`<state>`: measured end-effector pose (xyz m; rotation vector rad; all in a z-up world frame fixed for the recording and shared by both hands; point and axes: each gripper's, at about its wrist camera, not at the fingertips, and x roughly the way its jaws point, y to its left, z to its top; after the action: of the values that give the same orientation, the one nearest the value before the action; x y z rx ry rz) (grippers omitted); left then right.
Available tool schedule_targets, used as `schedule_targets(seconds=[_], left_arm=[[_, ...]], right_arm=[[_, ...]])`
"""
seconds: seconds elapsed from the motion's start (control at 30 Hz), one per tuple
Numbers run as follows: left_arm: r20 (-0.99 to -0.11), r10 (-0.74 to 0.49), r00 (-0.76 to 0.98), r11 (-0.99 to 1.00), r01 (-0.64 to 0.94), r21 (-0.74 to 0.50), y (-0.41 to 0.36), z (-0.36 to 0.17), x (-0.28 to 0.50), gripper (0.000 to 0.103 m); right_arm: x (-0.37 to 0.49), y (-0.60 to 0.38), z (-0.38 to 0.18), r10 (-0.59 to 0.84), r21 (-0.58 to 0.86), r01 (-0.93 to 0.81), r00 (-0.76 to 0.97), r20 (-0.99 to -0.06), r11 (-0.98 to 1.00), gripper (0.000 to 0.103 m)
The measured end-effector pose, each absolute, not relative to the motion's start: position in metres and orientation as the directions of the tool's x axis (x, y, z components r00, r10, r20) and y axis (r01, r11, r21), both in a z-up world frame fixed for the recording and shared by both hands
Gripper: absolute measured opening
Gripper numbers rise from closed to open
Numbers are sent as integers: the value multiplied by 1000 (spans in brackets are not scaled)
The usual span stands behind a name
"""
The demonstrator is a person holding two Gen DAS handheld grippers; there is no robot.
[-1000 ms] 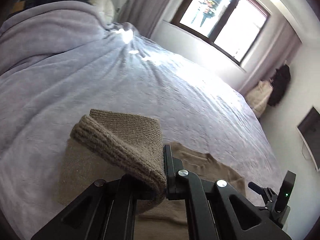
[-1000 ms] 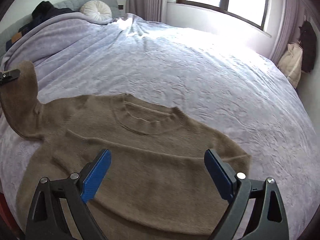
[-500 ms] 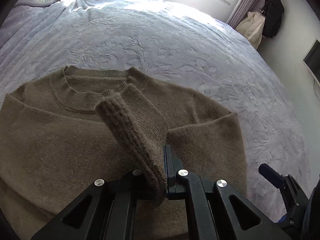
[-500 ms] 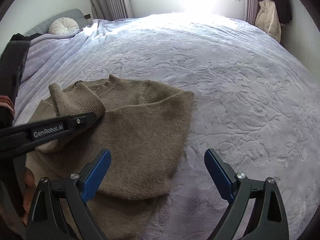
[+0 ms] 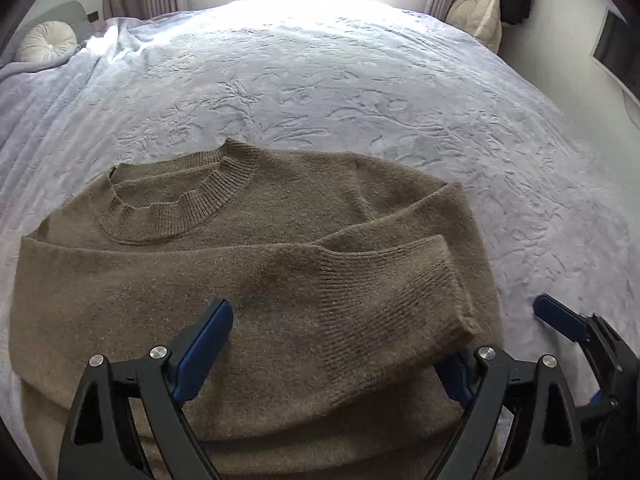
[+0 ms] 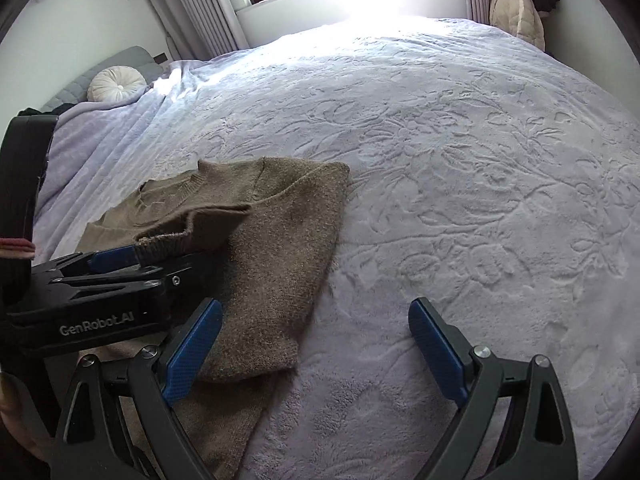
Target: Fold small clothes
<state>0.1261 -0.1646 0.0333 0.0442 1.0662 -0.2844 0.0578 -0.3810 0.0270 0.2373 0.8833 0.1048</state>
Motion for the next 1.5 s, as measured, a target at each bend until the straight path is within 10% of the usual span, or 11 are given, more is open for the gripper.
schedule_targets(seconds=[0.2, 0.63, 0.8, 0.87, 1.23, 1.3, 1.37, 1.5], left_arm=[[-791, -373, 485, 926, 255, -280, -100, 78, 111, 93], [-873, -169, 457, 971, -73, -227, 74, 14, 139, 93], [-871, -160, 465, 982, -13, -188, 72, 11, 134, 93], [-834, -179, 522, 980, 19, -199, 71, 27, 128, 93], [-848, -182, 499, 983, 66, -172, 70, 27, 81, 93], [-855, -188, 483, 982, 114, -151, 59, 26, 66, 93], [-871, -170, 460, 982, 153, -111, 48, 20, 59, 93], [-901, -113, 419, 990, 129, -65, 50, -1, 49, 93]], right_arm=[[55, -372, 46, 221, 253, -47, 650, -727, 966, 96], [98, -319, 18, 298, 302, -75, 498, -814, 950, 89], [103, -318, 24, 239, 262, -31, 518, -821, 965, 13], [98, -323, 37, 233, 254, -40, 557, -797, 966, 6], [52, -329, 57, 167, 213, 18, 557, -814, 977, 12], [29, -298, 64, 242, 212, -118, 532, -812, 970, 35], [17, -264, 60, 274, 179, -233, 487, -830, 956, 83], [1, -220, 30, 253, 113, -343, 395, -883, 932, 82]])
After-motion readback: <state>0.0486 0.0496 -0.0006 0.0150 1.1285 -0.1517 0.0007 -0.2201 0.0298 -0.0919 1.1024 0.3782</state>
